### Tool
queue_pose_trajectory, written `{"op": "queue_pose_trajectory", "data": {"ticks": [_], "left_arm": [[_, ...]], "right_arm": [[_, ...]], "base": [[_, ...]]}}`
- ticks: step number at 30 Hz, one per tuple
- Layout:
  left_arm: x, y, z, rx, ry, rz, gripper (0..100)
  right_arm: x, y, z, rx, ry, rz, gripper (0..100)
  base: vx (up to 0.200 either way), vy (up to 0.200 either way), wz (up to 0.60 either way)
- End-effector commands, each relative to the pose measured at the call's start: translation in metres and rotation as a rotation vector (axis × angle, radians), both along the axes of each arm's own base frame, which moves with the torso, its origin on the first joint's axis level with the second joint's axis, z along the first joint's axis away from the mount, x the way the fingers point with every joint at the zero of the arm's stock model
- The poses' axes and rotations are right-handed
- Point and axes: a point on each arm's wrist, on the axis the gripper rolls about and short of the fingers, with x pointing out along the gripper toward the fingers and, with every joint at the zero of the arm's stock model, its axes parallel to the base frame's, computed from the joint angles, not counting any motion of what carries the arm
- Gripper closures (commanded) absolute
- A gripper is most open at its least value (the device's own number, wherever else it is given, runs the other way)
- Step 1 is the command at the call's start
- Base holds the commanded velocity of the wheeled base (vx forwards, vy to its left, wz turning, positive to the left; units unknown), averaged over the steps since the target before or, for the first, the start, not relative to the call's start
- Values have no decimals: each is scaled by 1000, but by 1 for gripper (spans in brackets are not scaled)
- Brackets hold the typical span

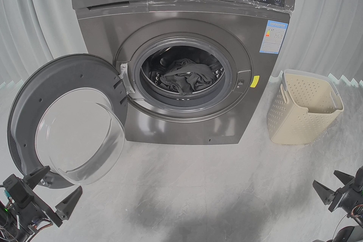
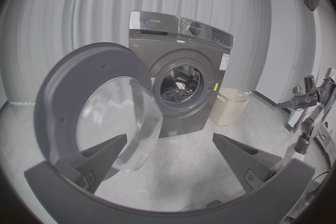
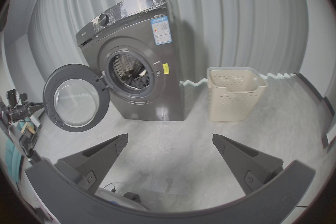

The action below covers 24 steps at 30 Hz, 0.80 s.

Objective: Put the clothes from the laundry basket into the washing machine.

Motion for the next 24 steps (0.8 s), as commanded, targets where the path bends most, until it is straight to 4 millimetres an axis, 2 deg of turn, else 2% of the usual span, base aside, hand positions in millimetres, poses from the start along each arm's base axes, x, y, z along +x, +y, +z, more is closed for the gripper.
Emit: {"op": "queue_pose_trajectory", "data": {"ticks": [1,9,14,17,24], "left_arm": [[-25,25,-5,-47,-73,154,0],[-47,39,-21,-43,-65,336,0],[-60,42,-30,-61,-87,390,0],[-66,43,-36,-53,-81,422,0],[-81,42,-48,-66,-134,493,0]], "right_arm": [[-31,-21,-7,-2,-100,-134,0],[-67,-31,-23,-113,-238,-278,0],[-81,-26,-32,-119,-275,-230,0],[-84,-25,-32,-112,-298,-173,0],[-85,-27,-33,-190,-292,-251,0]], "base": [[0,0,0],[0,0,0],[0,0,0],[0,0,0],[0,0,0]]}}
